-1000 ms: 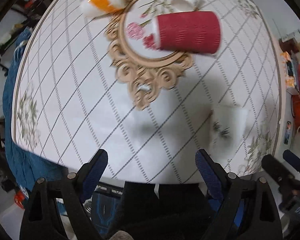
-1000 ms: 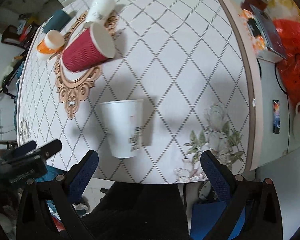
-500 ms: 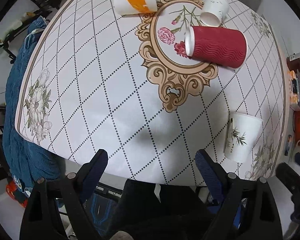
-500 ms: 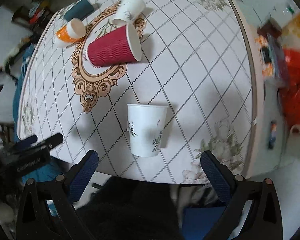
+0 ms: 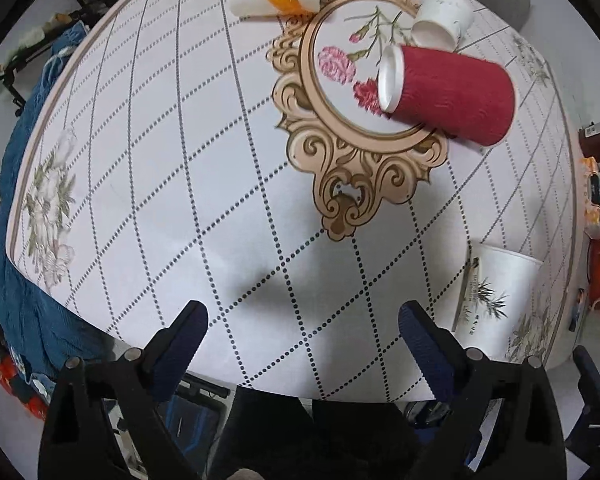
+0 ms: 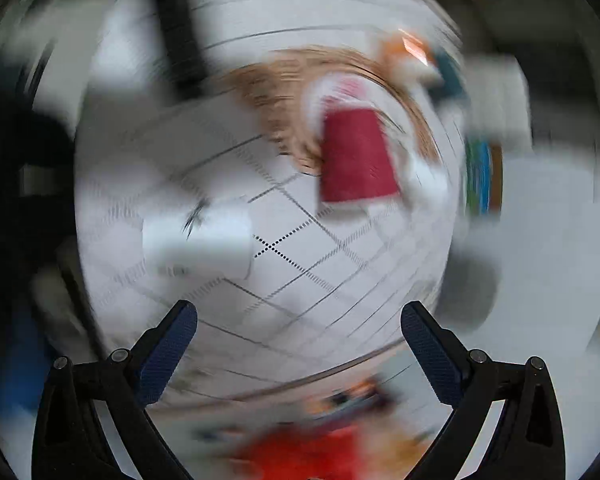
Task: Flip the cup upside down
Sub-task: 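Grasp the upright white cup with the right gripper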
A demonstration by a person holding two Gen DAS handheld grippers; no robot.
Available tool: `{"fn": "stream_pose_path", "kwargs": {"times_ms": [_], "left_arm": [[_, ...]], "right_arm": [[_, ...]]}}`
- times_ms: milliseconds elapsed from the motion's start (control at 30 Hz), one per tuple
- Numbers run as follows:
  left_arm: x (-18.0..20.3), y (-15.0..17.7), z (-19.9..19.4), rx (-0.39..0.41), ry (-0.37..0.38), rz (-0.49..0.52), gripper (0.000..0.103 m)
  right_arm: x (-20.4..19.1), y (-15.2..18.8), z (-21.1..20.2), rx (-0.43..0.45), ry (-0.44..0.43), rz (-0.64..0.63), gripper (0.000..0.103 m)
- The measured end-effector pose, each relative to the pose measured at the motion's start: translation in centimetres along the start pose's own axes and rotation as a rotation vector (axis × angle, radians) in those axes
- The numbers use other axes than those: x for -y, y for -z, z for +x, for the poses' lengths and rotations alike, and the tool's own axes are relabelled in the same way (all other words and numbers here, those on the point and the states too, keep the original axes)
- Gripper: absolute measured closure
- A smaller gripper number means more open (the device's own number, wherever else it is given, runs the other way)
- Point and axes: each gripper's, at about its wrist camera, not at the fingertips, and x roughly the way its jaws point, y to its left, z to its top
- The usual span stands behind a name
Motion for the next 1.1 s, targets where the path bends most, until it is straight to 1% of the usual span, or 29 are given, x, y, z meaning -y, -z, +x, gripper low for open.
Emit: {"fn": "stream_pose_path", "kwargs": {"times_ms": [67, 133, 233, 367, 433, 467, 567, 667, 800, 867, 900, 933, 967, 1067, 1100], "left_arm": [[0.0, 0.1, 0.8, -0.012, -0.012, -0.005, 0.005], [-0.1, 0.2, 1.5, -0.024, -0.019, -0.013, 0.005], [-0.8, 0.4, 2.6, -0.040, -0.028, -0.040, 0.005], [-1.7, 0.8, 3.6, -0.055, -0.034, -0.074, 0.005], [-2.3, 1.0, 3.9, -0.061, -0.034, -0.091, 0.005], [-2.6, 1.1, 4.1, -0.064, -0.034, -0.100, 0.005], [-3.1, 1.4, 4.2, -0.064, -0.038, -0.111, 0.005], [-3.6, 1.6, 4.4, -0.064, -0.042, -0.117, 0.005], [-4.3, 1.7, 4.6, -0.065, -0.047, -0.120, 0.005], [-4.7, 1.7, 4.7, -0.066, -0.048, -0.119, 0.005], [-4.8, 1.7, 4.7, -0.067, -0.047, -0.120, 0.005], [-5.1, 1.8, 4.6, -0.067, -0.047, -0.120, 0.005], [-5.1, 1.6, 4.6, -0.068, -0.047, -0.117, 0.005], [-5.0, 1.9, 4.7, -0.070, -0.049, -0.110, 0.005], [-4.8, 1.8, 4.7, -0.071, -0.049, -0.108, 0.005]], "right_arm": [[-2.8, -0.2, 0.7, 0.017, 0.055, -0.255, 0.000], [-4.9, 0.0, 1.4, 0.029, 0.088, -0.433, 0.002], [-8.0, 1.0, 2.8, 0.063, 0.146, -0.735, 0.004], [-10.2, 2.2, 5.0, 0.108, 0.223, -0.993, 0.004], [-10.7, 2.3, 6.0, 0.123, 0.247, -1.078, 0.007], [-10.8, 2.4, 6.5, 0.129, 0.254, -1.104, 0.009], [-10.6, 2.2, 7.6, 0.143, 0.274, -1.174, 0.011], [-10.7, 2.4, 8.1, 0.152, 0.263, -1.229, 0.011], [-11.6, 2.8, 8.5, 0.154, 0.263, -1.290, 0.012], [-11.8, 3.2, 8.8, 0.155, 0.263, -1.314, 0.014], [-12.6, 2.9, 8.6, 0.154, 0.267, -1.320, 0.015], [-12.7, 2.9, 8.7, 0.151, 0.268, -1.323, 0.018], [-13.1, 3.0, 8.7, 0.147, 0.269, -1.324, 0.024], [-13.4, 2.7, 9.4, 0.132, 0.286, -1.328, 0.037], [-13.4, 2.7, 9.6, 0.130, 0.287, -1.328, 0.037]]}}
